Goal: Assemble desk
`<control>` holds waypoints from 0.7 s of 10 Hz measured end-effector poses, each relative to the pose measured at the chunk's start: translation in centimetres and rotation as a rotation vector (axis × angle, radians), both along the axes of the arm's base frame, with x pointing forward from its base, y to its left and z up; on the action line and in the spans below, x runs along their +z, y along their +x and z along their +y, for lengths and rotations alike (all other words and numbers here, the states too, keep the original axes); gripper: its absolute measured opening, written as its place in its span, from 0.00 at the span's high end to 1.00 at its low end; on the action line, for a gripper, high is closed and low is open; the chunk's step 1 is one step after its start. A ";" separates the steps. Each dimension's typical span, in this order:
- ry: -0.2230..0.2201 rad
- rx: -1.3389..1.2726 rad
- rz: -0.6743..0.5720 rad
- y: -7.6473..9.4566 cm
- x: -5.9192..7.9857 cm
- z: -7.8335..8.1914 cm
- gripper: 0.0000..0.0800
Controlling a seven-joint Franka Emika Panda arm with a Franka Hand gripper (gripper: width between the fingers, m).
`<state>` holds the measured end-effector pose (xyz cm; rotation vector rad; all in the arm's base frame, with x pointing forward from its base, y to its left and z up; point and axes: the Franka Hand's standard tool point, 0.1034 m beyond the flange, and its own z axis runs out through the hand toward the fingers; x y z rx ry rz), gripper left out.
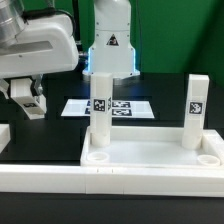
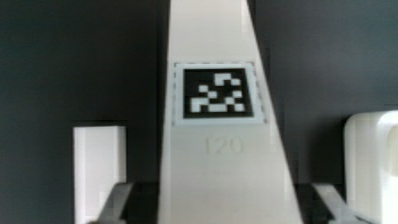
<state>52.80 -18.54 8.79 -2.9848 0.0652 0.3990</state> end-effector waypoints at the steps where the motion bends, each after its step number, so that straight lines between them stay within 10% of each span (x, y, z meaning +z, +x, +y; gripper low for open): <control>1: -0.030 0.005 -0.081 1.0 0.7 0.3 0.64; 5: -0.110 0.025 -0.310 4.2 4.2 1.1 0.64; 7: -0.158 0.028 -0.409 3.8 3.8 0.2 0.64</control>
Offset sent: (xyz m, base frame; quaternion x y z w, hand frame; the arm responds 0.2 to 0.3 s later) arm 0.0205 0.0178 0.0341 -0.0097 0.0904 0.0111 0.9958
